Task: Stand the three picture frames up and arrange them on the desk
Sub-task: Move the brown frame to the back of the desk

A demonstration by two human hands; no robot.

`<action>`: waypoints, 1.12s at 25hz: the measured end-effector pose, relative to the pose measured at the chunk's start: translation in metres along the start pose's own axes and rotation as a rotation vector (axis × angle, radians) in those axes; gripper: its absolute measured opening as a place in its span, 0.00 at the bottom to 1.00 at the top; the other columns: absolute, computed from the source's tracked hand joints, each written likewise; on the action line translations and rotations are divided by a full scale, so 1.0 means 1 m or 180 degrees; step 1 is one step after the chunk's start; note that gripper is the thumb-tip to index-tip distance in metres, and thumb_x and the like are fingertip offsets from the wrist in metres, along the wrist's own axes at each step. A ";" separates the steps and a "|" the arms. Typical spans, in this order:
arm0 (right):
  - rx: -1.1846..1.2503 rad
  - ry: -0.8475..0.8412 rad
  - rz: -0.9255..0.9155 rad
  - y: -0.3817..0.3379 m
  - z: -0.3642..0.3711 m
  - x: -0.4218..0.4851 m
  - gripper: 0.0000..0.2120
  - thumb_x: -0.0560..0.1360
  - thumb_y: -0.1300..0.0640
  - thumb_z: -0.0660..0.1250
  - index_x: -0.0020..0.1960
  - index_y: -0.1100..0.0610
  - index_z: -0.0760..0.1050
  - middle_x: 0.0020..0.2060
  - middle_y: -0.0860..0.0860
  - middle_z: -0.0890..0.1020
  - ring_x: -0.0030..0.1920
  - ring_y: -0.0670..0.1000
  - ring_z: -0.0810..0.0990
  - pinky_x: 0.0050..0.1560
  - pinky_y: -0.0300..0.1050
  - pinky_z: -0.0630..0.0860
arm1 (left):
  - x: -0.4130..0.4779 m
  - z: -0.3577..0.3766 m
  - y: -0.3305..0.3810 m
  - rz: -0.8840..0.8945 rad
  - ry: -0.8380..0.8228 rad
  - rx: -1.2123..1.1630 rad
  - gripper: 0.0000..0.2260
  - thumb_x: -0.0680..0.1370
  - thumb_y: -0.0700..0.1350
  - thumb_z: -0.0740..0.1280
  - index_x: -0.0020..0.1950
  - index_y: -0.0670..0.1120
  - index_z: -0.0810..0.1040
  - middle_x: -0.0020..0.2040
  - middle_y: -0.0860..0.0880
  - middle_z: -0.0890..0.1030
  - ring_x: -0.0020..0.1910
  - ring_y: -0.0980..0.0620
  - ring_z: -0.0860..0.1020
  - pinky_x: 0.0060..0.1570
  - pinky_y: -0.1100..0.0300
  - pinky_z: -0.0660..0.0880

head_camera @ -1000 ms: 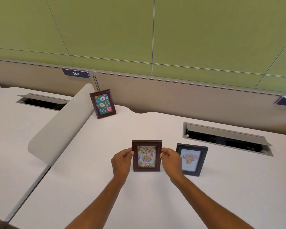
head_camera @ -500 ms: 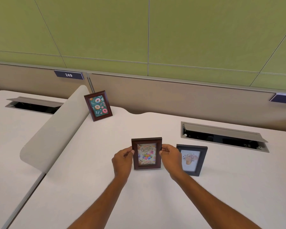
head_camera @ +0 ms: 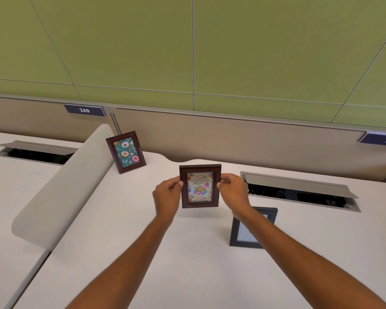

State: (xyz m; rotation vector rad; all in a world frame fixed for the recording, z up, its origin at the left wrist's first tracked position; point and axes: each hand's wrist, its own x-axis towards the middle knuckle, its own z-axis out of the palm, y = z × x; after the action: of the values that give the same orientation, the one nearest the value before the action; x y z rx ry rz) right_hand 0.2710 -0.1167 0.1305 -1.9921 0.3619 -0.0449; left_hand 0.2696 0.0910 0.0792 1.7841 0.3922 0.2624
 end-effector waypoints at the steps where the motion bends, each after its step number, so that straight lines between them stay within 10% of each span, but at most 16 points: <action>1: 0.0007 0.0055 -0.0027 -0.004 -0.004 0.009 0.10 0.81 0.64 0.69 0.59 0.58 0.86 0.51 0.52 0.88 0.52 0.51 0.84 0.40 0.35 0.74 | 0.007 0.007 0.007 0.0030 -0.0024 0.0007 0.12 0.80 0.43 0.74 0.63 0.46 0.89 0.54 0.49 0.90 0.53 0.47 0.89 0.61 0.47 0.85; 28: -0.0054 0.0236 0.0075 0.053 -0.043 0.209 0.14 0.84 0.54 0.71 0.63 0.62 0.86 0.57 0.57 0.89 0.54 0.54 0.84 0.54 0.47 0.83 | 0.132 0.177 0.006 -0.0009 -0.0526 0.0131 0.12 0.81 0.48 0.74 0.62 0.46 0.89 0.54 0.49 0.91 0.54 0.48 0.88 0.59 0.43 0.86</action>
State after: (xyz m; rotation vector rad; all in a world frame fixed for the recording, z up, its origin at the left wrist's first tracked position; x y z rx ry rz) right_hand 0.4501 -0.2324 0.0757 -2.0063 0.4346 -0.1013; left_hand 0.4581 -0.0155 0.0372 1.8304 0.2839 0.1043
